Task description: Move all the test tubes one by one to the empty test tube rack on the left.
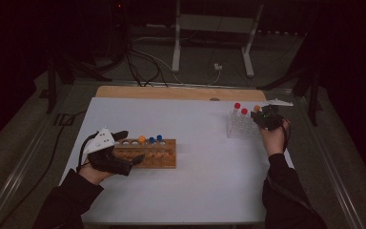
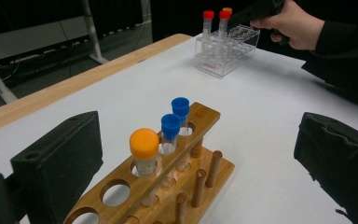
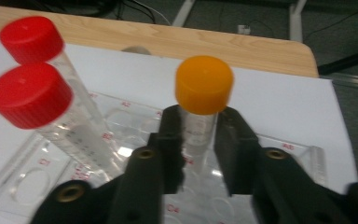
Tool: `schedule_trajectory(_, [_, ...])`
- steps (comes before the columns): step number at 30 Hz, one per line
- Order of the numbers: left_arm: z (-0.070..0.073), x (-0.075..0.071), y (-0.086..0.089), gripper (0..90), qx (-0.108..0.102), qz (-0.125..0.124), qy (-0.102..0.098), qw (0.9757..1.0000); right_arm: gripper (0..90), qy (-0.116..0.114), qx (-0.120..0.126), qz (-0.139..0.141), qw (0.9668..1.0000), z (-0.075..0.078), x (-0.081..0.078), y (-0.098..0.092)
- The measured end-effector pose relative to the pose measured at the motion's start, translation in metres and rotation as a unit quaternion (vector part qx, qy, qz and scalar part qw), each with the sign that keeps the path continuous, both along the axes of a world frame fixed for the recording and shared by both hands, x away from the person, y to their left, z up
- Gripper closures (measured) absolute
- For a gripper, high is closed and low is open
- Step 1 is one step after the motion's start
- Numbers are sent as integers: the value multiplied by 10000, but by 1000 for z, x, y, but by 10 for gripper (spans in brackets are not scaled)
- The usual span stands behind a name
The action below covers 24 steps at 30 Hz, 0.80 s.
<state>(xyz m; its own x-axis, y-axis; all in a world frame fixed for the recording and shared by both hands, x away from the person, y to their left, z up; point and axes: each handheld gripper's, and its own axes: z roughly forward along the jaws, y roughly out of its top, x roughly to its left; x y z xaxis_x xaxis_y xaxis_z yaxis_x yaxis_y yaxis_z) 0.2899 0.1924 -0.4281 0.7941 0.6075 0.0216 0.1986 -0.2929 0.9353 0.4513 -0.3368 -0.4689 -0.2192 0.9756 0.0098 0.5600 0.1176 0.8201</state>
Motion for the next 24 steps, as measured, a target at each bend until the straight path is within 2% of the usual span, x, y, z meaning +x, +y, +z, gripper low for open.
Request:
schedule_trajectory(2, [0,0,0,19,6,-4,9,10000,746,-35,-127,-28,9999,0,0,3])
schedule_trajectory(9, [0,0,0,19,16,-17,23,10000,751,-62,-207,-52,9998,4,-1,5])
schedule_trajectory(22, [0,-1,-3,19,43,-72,36,10000,752,-538,-340,56,9980,46,-20,6])
schedule_trajectory(24, [1,-1,-3,19,52,-81,25,10000,752,-545,-389,20,9978,52,-23,7])
